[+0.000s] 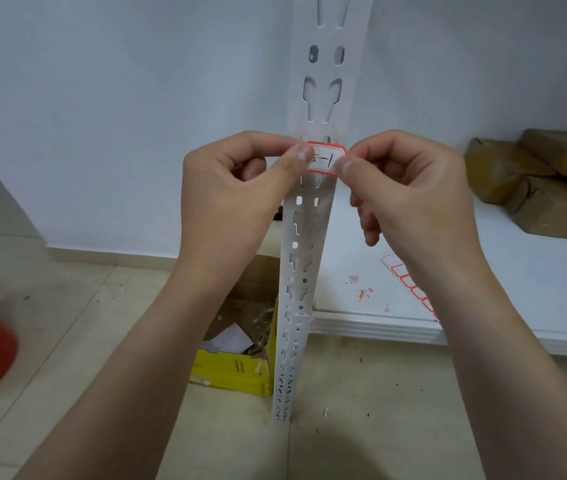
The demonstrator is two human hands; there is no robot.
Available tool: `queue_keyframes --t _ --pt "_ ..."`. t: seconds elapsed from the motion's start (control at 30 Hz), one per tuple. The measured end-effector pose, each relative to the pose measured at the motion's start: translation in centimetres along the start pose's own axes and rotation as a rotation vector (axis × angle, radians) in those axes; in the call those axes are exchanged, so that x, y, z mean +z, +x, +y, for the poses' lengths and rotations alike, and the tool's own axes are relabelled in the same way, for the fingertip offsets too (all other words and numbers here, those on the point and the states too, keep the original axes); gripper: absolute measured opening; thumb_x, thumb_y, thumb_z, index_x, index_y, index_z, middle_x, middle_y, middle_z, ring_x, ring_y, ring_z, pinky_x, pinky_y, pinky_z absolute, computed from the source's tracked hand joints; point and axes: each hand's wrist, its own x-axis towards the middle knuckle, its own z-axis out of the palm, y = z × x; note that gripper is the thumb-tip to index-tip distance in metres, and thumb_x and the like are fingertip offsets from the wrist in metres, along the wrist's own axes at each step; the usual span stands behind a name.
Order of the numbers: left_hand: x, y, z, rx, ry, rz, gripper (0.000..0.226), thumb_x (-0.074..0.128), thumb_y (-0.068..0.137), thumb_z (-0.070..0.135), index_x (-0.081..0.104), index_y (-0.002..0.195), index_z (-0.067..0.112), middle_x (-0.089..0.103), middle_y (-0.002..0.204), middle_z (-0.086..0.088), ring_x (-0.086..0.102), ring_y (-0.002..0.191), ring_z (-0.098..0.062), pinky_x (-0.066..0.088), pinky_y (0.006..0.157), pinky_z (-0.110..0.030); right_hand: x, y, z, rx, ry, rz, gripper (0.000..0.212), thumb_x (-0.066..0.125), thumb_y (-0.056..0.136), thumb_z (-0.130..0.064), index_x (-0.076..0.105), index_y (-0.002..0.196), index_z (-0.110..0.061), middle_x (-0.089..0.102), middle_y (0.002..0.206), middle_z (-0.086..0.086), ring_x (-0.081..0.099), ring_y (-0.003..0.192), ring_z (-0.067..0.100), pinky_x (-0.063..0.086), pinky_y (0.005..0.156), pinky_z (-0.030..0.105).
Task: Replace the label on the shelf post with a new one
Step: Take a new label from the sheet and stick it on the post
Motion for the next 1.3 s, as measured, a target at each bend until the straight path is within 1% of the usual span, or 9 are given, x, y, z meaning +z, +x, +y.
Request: queue_keyframes --t 0.23,0.37,0.57,0.73,0.87,1.0,1.1,1.23,1.3 --pt "0.2 0.0 -0.7 -0.052 0.038 0.026 0.004 0.081 0.091 0.032 0.08 0.09 0.036 0.034 0.07 -0.028 0.029 0.06 -0.025 0.034 0.052 -0.016 0.7 0.4 0.7 0.034 -0.018 0.038 0.018 0.08 0.093 -0.022 0.075 0.077 -0.028 0.06 0.067 0.017 0.049 0.048 0.017 0.043 0.042 0.027" --pt "0.2 0.0 -0.6 -0.059 0.043 0.059 0.003 0.081 0.089 0.038 0.08 0.086 0.038 0.04 0.071 -0.03 0.031 0.06 -0.022 0.033 0.054 -0.025 1.1 0.7 0.9 -0.003 -0.061 0.073 0.02 0.083 0.09 -0.027 0.074 0.073 -0.03 0.062 0.069 0.017 0.05 0.054 0.02 0.045 0.05 0.029" --pt "0.4 0.1 -0.3 -0.07 0.023 0.083 0.007 0.082 0.088 0.041 0.08 0.084 0.035 0.054 0.073 -0.033 0.041 0.071 -0.041 0.036 0.058 -0.029 1.3 0.8 0.9 -0.009 -0.071 0.099 0.02 0.084 0.091 -0.028 0.075 0.073 -0.031 0.064 0.068 0.014 0.05 0.053 0.016 0.045 0.053 0.028" --pt "0.6 0.3 0.0 -0.073 0.024 0.105 0.01 0.082 0.087 0.044 0.078 0.08 0.038 0.06 0.08 -0.031 0.045 0.069 -0.036 0.042 0.06 -0.027 1.4 0.9 0.6 -0.024 -0.07 0.131 0.021 0.085 0.09 -0.028 0.075 0.072 -0.032 0.063 0.066 0.014 0.049 0.052 0.016 0.046 0.052 0.029" --pt "0.8 0.5 0.0 -0.077 0.036 0.126 0.012 0.083 0.086 0.043 0.077 0.077 0.039 0.059 0.078 -0.03 0.041 0.061 -0.019 0.041 0.056 -0.024 1.6 0.9 0.4 -0.029 -0.073 0.152 0.019 0.085 0.089 -0.028 0.076 0.072 -0.03 0.065 0.065 0.013 0.049 0.05 0.014 0.043 0.051 0.026" --pt "0.9 0.5 -0.2 -0.065 0.058 0.149 0.01 0.084 0.086 0.04 0.078 0.079 0.037 0.056 0.064 -0.019 0.039 0.053 -0.008 0.038 0.049 -0.014 1.7 0.9 0.3 -0.032 -0.085 0.161 0.021 0.085 0.09 -0.028 0.075 0.072 -0.029 0.061 0.056 -0.002 0.049 0.047 0.011 0.041 0.049 0.021" --pt "1.0 0.4 -0.2 -0.058 0.065 0.153 0.009 0.084 0.087 0.038 0.078 0.081 0.036 0.048 0.06 -0.015 0.036 0.051 -0.006 0.035 0.047 -0.011 1.8 0.9 0.3 -0.032 -0.093 0.168 0.022 0.085 0.09 -0.028 0.074 0.071 -0.029 0.06 0.054 -0.006 0.049 0.047 0.01 0.041 0.05 0.02" --pt "1.1 0.4 -0.1 -0.064 0.078 0.157 0.011 0.083 0.087 0.04 0.077 0.078 0.037 0.052 0.065 -0.02 0.036 0.054 -0.009 0.036 0.049 -0.018 1.8 0.9 0.2 -0.042 -0.104 0.169 0.025 0.085 0.09 -0.028 0.072 0.07 -0.032 0.06 0.054 -0.01 0.051 0.048 0.009 0.042 0.05 0.018" --pt "1.2 0.4 -0.2 -0.058 0.084 0.166 0.011 0.083 0.087 0.041 0.077 0.079 0.037 0.047 0.059 -0.012 0.035 0.053 -0.007 0.034 0.049 -0.017 1.8 1.0 0.2 -0.049 -0.116 0.168 0.025 0.084 0.091 -0.029 0.071 0.07 -0.034 0.061 0.054 -0.013 0.053 0.048 0.009 0.042 0.05 0.017"
